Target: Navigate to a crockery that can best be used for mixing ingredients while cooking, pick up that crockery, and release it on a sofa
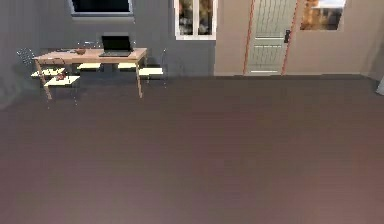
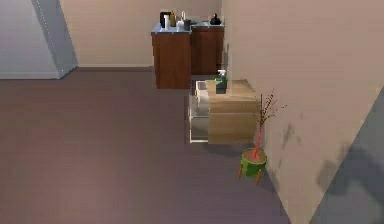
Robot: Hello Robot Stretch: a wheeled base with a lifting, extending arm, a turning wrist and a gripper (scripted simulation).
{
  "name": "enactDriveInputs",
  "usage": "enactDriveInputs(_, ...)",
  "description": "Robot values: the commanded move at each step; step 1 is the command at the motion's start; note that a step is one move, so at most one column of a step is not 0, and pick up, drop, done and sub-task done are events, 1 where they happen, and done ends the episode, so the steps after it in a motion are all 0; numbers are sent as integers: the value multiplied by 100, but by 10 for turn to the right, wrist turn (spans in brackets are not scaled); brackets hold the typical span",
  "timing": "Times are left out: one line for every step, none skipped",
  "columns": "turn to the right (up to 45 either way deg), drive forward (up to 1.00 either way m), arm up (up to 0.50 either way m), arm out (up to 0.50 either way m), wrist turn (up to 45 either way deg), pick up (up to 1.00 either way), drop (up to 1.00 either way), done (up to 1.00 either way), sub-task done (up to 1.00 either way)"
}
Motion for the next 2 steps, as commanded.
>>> enactDriveInputs(0,5,0,0,0,0,0,0,0)
enactDriveInputs(-240,0,0,0,0,0,0,0,0)
